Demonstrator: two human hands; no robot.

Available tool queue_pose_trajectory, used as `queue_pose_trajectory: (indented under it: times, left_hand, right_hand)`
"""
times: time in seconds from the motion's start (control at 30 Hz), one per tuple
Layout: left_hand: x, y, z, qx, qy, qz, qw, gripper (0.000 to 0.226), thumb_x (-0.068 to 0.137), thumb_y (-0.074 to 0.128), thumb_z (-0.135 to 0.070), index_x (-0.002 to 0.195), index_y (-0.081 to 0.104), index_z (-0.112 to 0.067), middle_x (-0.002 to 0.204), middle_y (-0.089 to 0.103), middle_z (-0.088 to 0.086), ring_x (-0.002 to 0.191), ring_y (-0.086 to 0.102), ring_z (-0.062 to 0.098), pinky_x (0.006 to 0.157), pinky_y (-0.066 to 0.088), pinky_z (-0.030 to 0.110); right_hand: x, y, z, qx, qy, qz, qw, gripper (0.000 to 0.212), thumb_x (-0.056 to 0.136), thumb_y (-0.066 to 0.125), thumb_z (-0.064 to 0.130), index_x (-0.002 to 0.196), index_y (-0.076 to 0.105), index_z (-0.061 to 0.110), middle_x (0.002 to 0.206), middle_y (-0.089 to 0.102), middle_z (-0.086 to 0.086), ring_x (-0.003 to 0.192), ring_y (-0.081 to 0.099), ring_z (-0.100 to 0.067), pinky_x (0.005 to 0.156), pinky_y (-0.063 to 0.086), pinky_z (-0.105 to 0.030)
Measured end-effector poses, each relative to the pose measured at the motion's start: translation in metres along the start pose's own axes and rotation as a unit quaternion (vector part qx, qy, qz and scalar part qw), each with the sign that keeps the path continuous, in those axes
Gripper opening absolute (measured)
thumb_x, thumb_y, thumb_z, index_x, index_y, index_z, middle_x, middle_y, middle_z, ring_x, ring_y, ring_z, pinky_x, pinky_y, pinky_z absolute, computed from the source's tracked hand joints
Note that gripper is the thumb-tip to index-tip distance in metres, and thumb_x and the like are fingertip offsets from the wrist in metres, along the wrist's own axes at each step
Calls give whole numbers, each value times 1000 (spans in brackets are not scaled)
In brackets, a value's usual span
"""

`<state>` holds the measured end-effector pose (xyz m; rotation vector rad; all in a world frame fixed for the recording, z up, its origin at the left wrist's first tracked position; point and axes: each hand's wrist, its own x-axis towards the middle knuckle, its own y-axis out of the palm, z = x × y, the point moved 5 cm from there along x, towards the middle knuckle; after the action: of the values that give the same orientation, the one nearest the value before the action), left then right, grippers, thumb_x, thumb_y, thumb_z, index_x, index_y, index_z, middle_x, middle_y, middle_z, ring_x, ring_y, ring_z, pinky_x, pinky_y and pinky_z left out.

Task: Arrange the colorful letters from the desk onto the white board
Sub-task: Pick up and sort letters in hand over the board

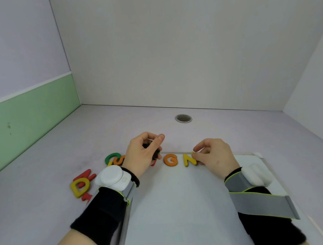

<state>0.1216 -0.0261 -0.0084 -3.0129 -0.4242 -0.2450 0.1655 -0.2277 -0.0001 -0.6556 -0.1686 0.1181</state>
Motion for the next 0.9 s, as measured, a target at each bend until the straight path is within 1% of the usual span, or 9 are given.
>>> queue_pose_trajectory:
  times: [0.13,0.2,0.3,0.37,0.43,0.57,0.67,0.8,0.9]
  left_hand:
    - [0,1,-1,-2,-1,1,1000,21,88,61,-32,84,60,-11,66,62,2,48,58,13,47,44,29]
    - [-1,1,-1,3,0,3,1000,22,88,61,-32,85,60,-10,66,62,2,48,58,12,47,44,29]
    - [-2,1,-2,7,0,3,1000,24,89,60,-32,86,60,-7,66,61,2,48,58,12,45,43,28]
    - [-2,1,-2,8,-2,1,1000,26,89,60,-32,87,61,-6,65,61,2,47,58,11,42,42,25]
    - [-2,1,-2,9,-4,-2,1000,28,89,59,-32,88,61,-5,65,61,2,46,57,11,41,42,24]
    - [-3,1,-2,13,-6,-5,1000,27,89,59,-32,86,61,-6,65,61,2,46,57,10,39,42,24]
    - [-2,-2,-1,12,-6,-25,1000,23,88,61,-32,81,60,-10,67,61,4,46,58,10,37,39,19]
    - [-2,-3,0,10,-9,-31,999,24,89,59,-33,83,60,-10,69,61,5,48,58,10,36,38,16]
    - [-2,-2,0,9,-10,-25,1000,25,89,59,-33,82,60,-9,67,60,4,47,58,11,36,38,16]
  right_hand:
    - [0,0,1,-23,-5,2,1000,12,73,72,16,84,68,15,73,70,-5,70,60,-15,58,40,-13]
    - [-1,0,3,-30,-13,20,999,19,70,74,17,88,67,18,80,66,0,71,57,-14,60,40,-15]
    - [-3,4,5,-53,-24,80,995,31,65,75,15,94,65,21,94,61,2,73,53,-13,67,42,-20]
    - [-3,6,5,-58,-31,97,993,34,65,73,10,95,63,21,96,61,1,73,52,-13,68,42,-20]
    - [-3,5,5,-54,-37,97,993,35,65,71,6,95,62,21,95,61,1,72,51,-13,67,42,-19]
    - [-2,6,5,-39,-41,91,994,36,66,71,4,97,62,19,94,61,1,70,52,-15,65,43,-17]
    - [-2,7,3,-38,-42,83,995,34,67,72,7,96,64,21,95,62,1,71,53,-15,66,42,-17]
    - [-1,8,2,-56,-43,67,995,30,68,73,11,96,68,19,94,63,3,67,51,-11,62,39,-11]
    - [0,11,2,-61,-41,55,996,27,69,73,14,95,69,19,93,63,3,64,50,-10,63,40,-16]
